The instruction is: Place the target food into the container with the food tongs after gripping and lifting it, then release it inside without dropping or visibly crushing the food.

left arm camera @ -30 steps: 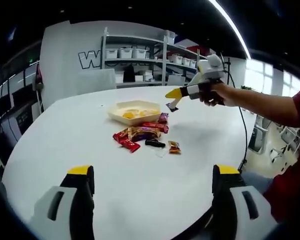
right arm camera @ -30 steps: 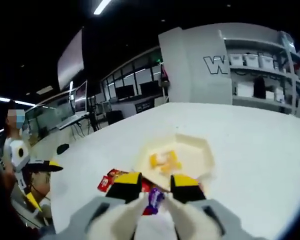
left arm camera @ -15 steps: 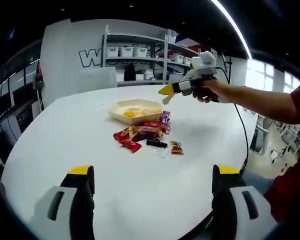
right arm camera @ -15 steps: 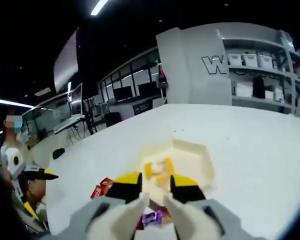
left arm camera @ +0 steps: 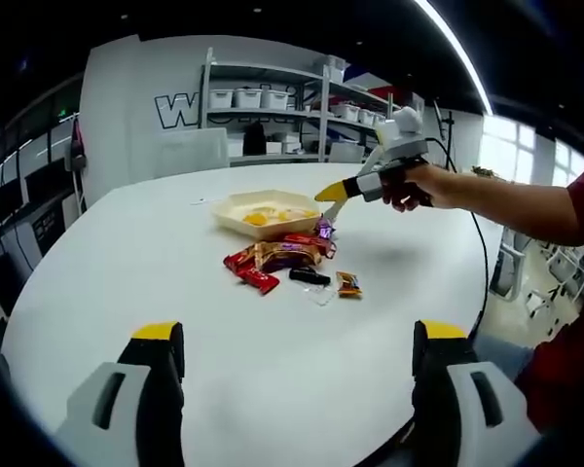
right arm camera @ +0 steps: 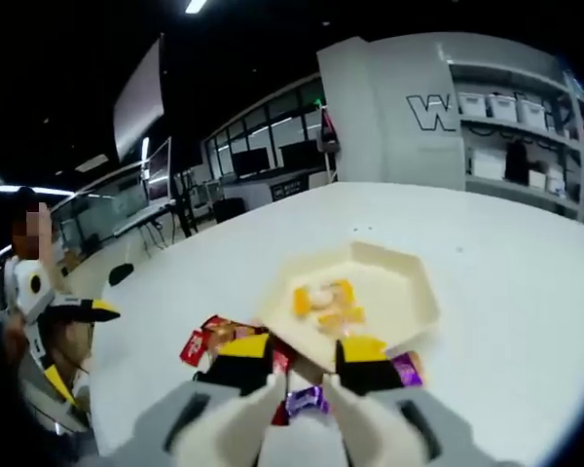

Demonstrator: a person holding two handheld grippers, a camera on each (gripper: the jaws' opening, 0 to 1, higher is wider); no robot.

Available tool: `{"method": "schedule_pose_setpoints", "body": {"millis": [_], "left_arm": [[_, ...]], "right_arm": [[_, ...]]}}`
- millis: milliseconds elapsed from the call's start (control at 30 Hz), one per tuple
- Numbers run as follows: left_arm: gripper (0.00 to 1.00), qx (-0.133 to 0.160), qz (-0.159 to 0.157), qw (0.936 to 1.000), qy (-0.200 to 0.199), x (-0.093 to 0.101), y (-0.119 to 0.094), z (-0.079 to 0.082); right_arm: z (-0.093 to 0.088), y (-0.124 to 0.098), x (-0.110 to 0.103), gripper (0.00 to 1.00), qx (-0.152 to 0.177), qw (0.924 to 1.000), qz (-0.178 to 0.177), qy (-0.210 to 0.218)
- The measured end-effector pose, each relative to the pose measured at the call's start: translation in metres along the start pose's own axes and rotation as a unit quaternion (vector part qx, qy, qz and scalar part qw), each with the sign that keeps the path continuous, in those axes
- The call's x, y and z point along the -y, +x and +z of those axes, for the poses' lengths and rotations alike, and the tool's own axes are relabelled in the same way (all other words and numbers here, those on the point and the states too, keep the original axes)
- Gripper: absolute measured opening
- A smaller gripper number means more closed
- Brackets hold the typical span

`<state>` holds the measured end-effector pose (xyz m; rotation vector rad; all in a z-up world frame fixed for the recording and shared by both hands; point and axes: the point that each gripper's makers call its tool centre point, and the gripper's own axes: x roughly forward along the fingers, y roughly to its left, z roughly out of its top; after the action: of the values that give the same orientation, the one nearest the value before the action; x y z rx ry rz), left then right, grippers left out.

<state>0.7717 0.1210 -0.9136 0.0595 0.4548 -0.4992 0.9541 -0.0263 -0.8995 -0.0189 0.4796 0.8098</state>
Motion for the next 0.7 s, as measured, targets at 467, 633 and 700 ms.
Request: {"method": "schedule_pose_setpoints", "body": {"millis": [467, 633, 700], "left_arm": [[0.95, -0.002, -0.002, 1.0, 0.004, 0.003, -0.002, -0.001], [0.95, -0.002, -0.001, 1.0, 0.005, 0.002, -0.002, 0.0], [0.95, -0.002, -0.001, 1.0, 0.005, 0.002, -0.002, 0.0]], "right_arm": [[-0.019, 0.008, -0.002, 0.2, -0.022, 0.9993, -0.01, -0.028], [-0.027, 0.013, 0.001, 0.21, -0.034, 0.9982, -0.021, -0.045], [-0.024, 0.013, 0.0, 0.21, -0.026, 0.9983, -0.02, -0.049]]}}
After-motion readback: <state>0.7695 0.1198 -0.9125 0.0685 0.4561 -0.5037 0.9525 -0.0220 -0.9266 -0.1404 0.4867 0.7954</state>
